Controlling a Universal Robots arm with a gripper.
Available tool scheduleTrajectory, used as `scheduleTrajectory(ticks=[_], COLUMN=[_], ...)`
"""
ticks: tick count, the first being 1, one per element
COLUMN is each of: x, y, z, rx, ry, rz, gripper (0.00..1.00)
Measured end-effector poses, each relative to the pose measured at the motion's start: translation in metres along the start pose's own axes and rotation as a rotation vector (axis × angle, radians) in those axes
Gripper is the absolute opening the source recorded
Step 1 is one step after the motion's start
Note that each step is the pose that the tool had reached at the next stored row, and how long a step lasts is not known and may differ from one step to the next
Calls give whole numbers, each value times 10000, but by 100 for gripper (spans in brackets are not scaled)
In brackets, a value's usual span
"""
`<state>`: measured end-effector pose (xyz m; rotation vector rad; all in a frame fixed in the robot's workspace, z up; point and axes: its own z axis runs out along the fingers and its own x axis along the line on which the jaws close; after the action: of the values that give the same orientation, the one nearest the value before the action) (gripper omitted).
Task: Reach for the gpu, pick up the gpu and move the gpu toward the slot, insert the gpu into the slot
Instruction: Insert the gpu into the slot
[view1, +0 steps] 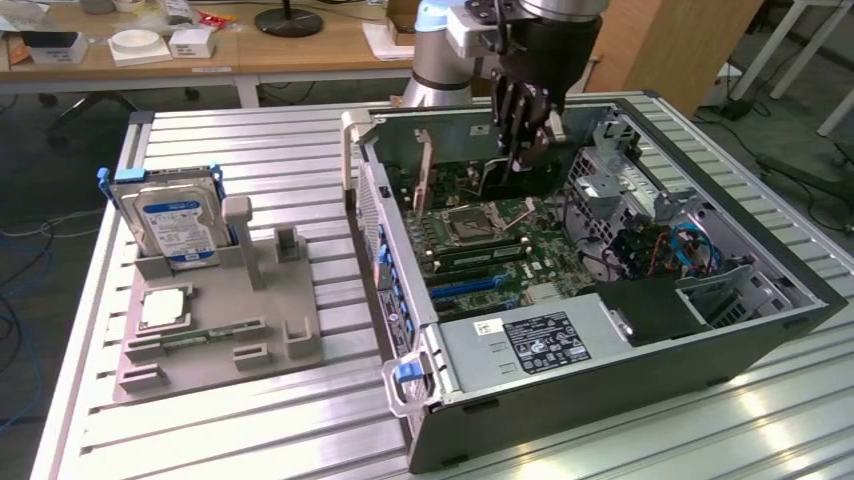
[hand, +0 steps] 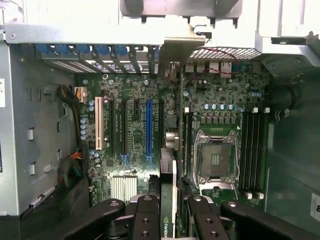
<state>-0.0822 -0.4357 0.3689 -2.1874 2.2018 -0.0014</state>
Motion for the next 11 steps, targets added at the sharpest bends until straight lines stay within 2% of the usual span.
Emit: scheduleTrajectory(ticks=[11], x=[108], y=[5], z=[59], rx=[0], ry=[-1], rz=[7], gripper=[26])
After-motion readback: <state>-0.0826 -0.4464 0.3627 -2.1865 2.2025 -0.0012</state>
